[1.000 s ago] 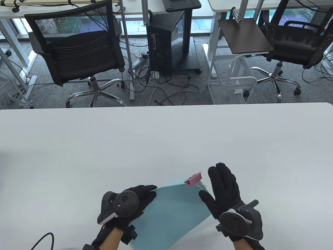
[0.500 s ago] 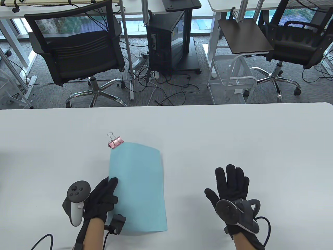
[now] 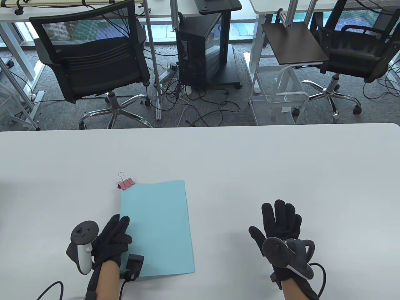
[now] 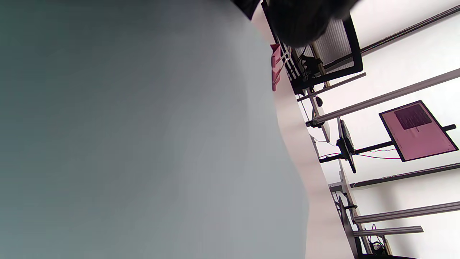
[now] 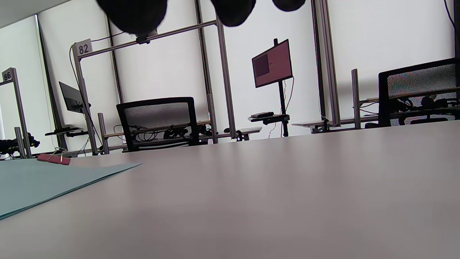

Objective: Clip paper with binder clip (Right hand to clip)

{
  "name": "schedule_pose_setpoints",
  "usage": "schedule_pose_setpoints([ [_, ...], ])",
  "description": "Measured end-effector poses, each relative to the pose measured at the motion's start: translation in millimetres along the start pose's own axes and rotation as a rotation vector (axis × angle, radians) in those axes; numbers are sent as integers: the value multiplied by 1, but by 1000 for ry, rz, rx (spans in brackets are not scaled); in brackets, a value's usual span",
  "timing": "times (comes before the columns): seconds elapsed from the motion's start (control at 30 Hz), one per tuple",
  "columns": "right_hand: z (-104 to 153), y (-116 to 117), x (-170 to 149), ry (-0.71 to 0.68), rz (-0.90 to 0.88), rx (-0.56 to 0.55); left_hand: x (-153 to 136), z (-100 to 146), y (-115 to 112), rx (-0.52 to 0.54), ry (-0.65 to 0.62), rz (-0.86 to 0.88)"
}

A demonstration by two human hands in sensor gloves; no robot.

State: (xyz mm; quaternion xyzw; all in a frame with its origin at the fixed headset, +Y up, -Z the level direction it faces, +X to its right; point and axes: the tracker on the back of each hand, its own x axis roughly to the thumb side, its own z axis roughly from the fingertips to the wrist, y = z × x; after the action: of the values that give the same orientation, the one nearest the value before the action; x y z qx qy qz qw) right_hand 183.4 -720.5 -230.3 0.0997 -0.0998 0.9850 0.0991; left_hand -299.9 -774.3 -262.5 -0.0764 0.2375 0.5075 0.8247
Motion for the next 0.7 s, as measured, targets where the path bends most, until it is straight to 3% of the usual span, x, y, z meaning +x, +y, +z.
schedule_pose_setpoints([
  [0.13,0,-1,-1,5,-6,-9,20,14,4,59,-96,-115],
  [0.37,0,-1,-3,10,0,-37,78,64,-4,176,-518,-382],
  [0.43,1,-1,-3,12,2,-41,92,82,-11,233,-624,-490],
  [0.57,1,-2,-4,10,2,-54,110,114,-27,443,-875,-717],
  [0.7,1,-2,-5,11,4,-62,114,124,-40,440,-874,-901],
])
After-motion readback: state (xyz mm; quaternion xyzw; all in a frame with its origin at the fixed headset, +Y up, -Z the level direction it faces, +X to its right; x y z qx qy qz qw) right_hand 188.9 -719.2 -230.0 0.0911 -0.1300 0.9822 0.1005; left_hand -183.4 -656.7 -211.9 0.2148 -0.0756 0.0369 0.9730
